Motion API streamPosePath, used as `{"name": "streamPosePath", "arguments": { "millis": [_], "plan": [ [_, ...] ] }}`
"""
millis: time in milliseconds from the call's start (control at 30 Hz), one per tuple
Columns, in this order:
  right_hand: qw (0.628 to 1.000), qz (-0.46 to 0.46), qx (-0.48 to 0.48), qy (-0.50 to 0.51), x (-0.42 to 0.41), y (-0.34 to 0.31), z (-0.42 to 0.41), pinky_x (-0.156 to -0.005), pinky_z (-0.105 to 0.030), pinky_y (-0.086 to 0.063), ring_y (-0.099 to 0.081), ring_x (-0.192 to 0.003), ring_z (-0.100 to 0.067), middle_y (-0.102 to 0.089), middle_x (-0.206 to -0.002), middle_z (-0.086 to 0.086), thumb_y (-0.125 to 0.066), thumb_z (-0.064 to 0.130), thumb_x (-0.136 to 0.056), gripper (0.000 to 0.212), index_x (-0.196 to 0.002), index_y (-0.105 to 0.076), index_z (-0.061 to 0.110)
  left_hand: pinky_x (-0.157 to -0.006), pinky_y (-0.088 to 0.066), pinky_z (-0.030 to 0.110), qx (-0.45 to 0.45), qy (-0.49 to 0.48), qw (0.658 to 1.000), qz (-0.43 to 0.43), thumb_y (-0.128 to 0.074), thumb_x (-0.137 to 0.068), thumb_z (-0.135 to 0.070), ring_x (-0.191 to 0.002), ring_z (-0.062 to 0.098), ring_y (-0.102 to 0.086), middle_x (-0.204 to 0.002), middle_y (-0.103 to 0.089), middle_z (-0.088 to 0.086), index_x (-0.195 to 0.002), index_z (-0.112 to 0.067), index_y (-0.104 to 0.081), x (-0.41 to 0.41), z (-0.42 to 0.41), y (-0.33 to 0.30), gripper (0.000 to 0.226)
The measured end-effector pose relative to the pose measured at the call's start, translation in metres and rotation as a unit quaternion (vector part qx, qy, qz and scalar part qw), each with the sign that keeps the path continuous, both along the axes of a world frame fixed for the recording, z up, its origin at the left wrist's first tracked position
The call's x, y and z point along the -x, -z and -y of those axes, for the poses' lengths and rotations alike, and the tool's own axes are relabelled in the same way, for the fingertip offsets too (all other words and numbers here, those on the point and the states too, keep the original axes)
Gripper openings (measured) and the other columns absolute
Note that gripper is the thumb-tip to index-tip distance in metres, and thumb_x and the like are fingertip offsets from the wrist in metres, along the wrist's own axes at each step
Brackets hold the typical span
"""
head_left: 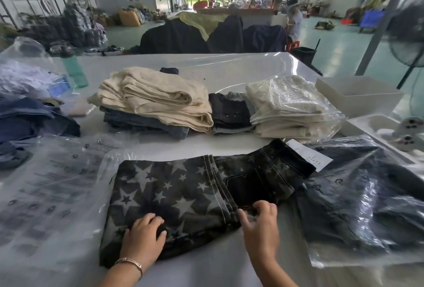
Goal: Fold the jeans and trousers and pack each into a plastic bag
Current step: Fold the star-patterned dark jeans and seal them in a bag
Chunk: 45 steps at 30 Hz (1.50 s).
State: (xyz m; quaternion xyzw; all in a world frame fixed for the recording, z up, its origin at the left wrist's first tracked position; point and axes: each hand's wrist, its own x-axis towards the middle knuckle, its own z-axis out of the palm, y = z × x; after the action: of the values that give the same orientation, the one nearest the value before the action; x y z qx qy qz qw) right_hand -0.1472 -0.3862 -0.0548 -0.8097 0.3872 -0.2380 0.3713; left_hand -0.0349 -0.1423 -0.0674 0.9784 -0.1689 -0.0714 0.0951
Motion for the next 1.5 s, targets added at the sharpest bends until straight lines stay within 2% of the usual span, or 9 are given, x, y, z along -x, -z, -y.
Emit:
{"name": "streamPosePath", "arguments": {
  "millis": [267,567,767,867,933,1067,1167,1333,1500],
  "plan": [
    [0.965,0.090,-0.197,0.145,-0.001,-0.013,0.054,-0.086,-0.034,-0.044,-0.059,-0.107,-0.033,-0.062,-0.114,-0.016,-0.069,0.036,-0.086,0.063,-0.131,-0.043,0.001,-0.107,-0.032,0.035,0.017,-0.002,0.999,0.041,-0.045,-0.093,-0.046,-0.132,0.013,-0.038,-0.146,-0.037,-0.012,-0.129,-0.040,-0.050,0.010,-0.005,0.015,0.036],
    [0.907,0.159,-0.369,0.125,-0.056,-0.052,0.090,-0.076,-0.029,-0.050,-0.063,-0.085,-0.021,-0.068,-0.101,-0.008,-0.071,0.036,-0.083,0.039,-0.110,-0.065,0.009,-0.112,-0.021,0.020,0.110,0.055,0.992,-0.024,-0.054,-0.094,-0.035,-0.132,0.007,-0.034,-0.141,-0.037,-0.017,-0.130,-0.044,-0.052,0.010,-0.009,-0.006,0.038],
    [0.949,0.186,-0.253,0.008,-0.088,-0.109,0.040,-0.094,-0.039,-0.048,-0.063,-0.100,-0.022,-0.069,-0.100,0.000,-0.061,0.045,-0.087,0.025,-0.087,-0.070,0.022,-0.097,-0.024,-0.003,0.258,0.058,0.953,-0.146,-0.062,-0.090,-0.014,-0.113,-0.017,-0.044,-0.114,-0.058,-0.029,-0.102,-0.036,-0.072,0.016,-0.019,-0.015,0.027],
    [0.968,0.191,-0.116,-0.110,-0.102,-0.124,-0.026,-0.099,-0.047,-0.044,-0.051,-0.122,-0.026,-0.055,-0.133,-0.002,-0.056,0.039,-0.092,0.021,-0.081,-0.068,0.026,-0.092,-0.048,0.017,0.438,-0.098,0.869,-0.209,-0.061,-0.092,-0.019,-0.103,0.001,-0.063,-0.099,-0.073,-0.014,-0.096,-0.033,-0.071,0.010,-0.036,-0.025,0.018],
    [0.968,0.143,-0.012,-0.204,-0.108,-0.116,-0.073,-0.109,-0.045,-0.035,-0.036,-0.136,-0.022,-0.036,-0.150,0.005,-0.050,0.041,-0.094,0.028,-0.113,-0.067,0.028,-0.084,-0.053,0.031,0.535,-0.204,0.799,-0.183,-0.053,-0.095,-0.025,-0.100,0.014,-0.067,-0.097,-0.075,-0.004,-0.098,-0.024,-0.072,-0.002,-0.058,-0.033,0.019],
    [0.856,-0.129,0.193,-0.461,-0.103,-0.076,-0.150,-0.118,-0.049,-0.002,-0.002,-0.148,-0.025,-0.010,-0.161,0.000,-0.025,0.064,-0.094,0.061,-0.150,-0.016,0.040,-0.084,-0.051,0.039,0.571,-0.312,0.750,-0.121,-0.037,-0.101,-0.035,-0.096,0.022,-0.067,-0.103,-0.073,0.005,-0.099,-0.018,-0.070,-0.029,-0.109,-0.047,0.037],
    [0.779,-0.266,0.194,-0.534,-0.097,-0.056,-0.158,-0.116,-0.054,-0.007,-0.018,-0.145,-0.027,-0.036,-0.149,-0.005,-0.021,0.078,-0.084,0.074,-0.139,-0.042,0.033,-0.095,-0.043,0.038,0.502,-0.355,0.775,-0.149,-0.033,-0.099,-0.051,-0.107,0.021,-0.056,-0.113,-0.063,0.003,-0.108,-0.018,-0.064,-0.043,-0.132,-0.039,0.047],
    [0.934,-0.184,0.198,-0.232,-0.097,-0.047,-0.099,-0.092,-0.036,-0.042,-0.050,-0.115,-0.023,-0.055,-0.123,0.000,-0.048,0.062,-0.087,0.051,-0.122,-0.056,0.025,-0.079,-0.043,0.031,0.349,-0.363,0.858,-0.102,-0.063,-0.086,-0.048,-0.098,0.023,-0.059,-0.102,-0.063,0.000,-0.099,-0.017,-0.060,-0.048,-0.129,-0.032,0.033],
    [0.927,-0.254,-0.217,-0.171,-0.088,-0.044,-0.061,-0.066,-0.036,-0.056,-0.065,-0.080,-0.024,-0.066,-0.090,-0.008,-0.080,0.050,-0.066,0.061,-0.096,-0.057,0.003,-0.064,-0.052,0.030,0.358,-0.341,0.852,-0.169,-0.079,-0.073,-0.042,-0.069,0.022,-0.068,-0.065,-0.071,0.002,-0.070,-0.008,-0.071,-0.056,-0.115,-0.041,0.035]
  ]
}}
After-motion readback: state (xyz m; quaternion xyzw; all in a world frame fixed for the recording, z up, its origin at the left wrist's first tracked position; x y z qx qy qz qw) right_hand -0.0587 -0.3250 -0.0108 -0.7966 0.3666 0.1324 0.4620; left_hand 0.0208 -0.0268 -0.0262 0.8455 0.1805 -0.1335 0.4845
